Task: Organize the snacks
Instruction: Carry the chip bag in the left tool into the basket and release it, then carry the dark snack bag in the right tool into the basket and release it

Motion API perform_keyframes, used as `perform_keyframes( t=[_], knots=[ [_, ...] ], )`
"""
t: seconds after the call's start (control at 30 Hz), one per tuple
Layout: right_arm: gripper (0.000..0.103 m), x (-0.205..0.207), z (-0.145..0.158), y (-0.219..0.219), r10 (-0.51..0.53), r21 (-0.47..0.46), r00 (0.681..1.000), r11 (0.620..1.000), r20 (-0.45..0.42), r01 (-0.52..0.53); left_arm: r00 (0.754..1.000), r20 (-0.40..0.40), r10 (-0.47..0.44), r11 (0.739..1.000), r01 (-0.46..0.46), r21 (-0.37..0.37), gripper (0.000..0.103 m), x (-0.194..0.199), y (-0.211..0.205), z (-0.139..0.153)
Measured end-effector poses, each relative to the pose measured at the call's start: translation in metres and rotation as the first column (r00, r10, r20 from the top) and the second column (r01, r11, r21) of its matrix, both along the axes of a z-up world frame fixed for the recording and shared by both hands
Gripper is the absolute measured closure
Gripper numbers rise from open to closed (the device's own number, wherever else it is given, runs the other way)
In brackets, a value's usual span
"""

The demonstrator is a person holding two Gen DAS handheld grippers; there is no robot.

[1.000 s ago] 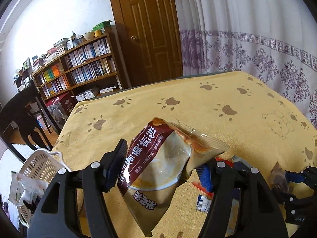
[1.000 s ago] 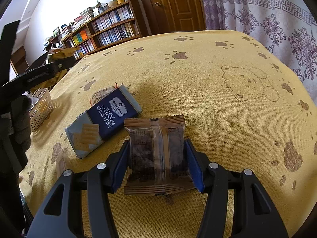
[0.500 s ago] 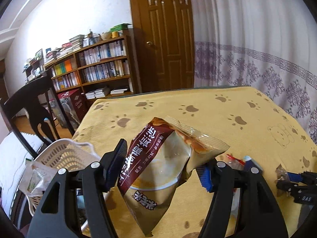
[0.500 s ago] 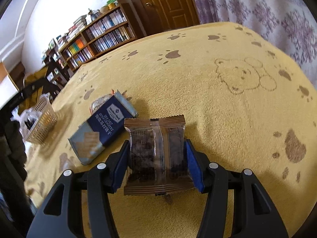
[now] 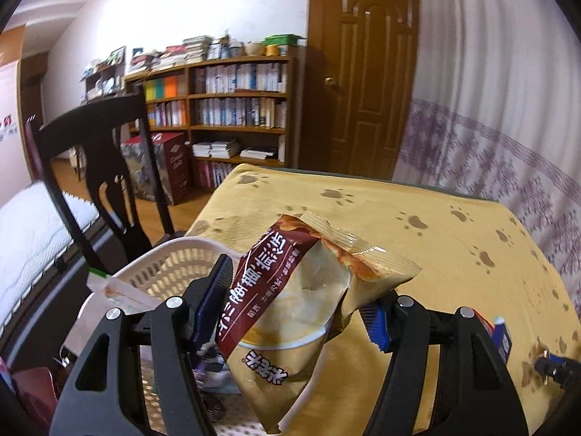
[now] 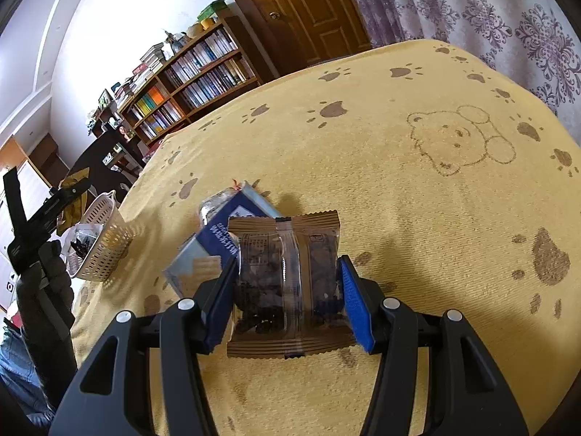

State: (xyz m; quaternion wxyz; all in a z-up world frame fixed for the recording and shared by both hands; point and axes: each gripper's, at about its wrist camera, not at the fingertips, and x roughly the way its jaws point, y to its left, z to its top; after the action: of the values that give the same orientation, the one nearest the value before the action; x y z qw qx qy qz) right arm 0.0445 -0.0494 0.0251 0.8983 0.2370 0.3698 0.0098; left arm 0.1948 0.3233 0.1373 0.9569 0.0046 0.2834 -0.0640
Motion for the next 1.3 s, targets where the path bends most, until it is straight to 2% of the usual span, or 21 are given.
perform_keyframes(
  t=[0.2,0.3,0.57,0.8,1.03,1.1,1.3],
  knots=[
    [0.048,-0.002,0.001,0.006,0.015,0.001,1.0,1.0,0.003,-0.015,0.997,-0.049,0.061,0.996,-0.064,-0.065,0.035,0.018,0.034,-0.008],
    [0.048,-0.003,0.001,0.007,0.02,0.0,1.0,1.0,0.005,-0.02,0.995,-0.054,0.086,0.991,-0.091,-0.098,0.018,0.02,0.045,-0.009],
    [0.048,-0.002,0.003,0.016,0.04,0.007,0.999,0.999,0.012,-0.04,0.99,-0.032,0.141,0.977,-0.144,-0.16,0.018,0.016,0.071,0.003],
    [0.048,0.006,0.018,0.034,0.085,0.015,0.995,0.996,0.045,-0.086,0.984,0.002,0.177,0.965,-0.173,-0.195,0.017,0.006,0.089,0.017],
    [0.048,0.026,0.044,0.07,0.178,-0.001,0.981,0.984,0.083,-0.178,0.979,0.034,0.201,0.955,-0.188,-0.228,0.015,-0.005,0.108,0.029],
    [0.048,0.034,0.051,0.084,0.212,0.003,0.973,0.977,0.094,-0.213,0.978,0.042,0.203,0.954,-0.188,-0.234,0.011,-0.009,0.11,0.032],
    [0.048,0.058,0.072,0.128,0.309,0.01,0.944,0.95,0.114,-0.312,0.97,0.076,0.23,0.951,-0.207,-0.229,0.011,-0.017,0.12,0.041]
  ],
)
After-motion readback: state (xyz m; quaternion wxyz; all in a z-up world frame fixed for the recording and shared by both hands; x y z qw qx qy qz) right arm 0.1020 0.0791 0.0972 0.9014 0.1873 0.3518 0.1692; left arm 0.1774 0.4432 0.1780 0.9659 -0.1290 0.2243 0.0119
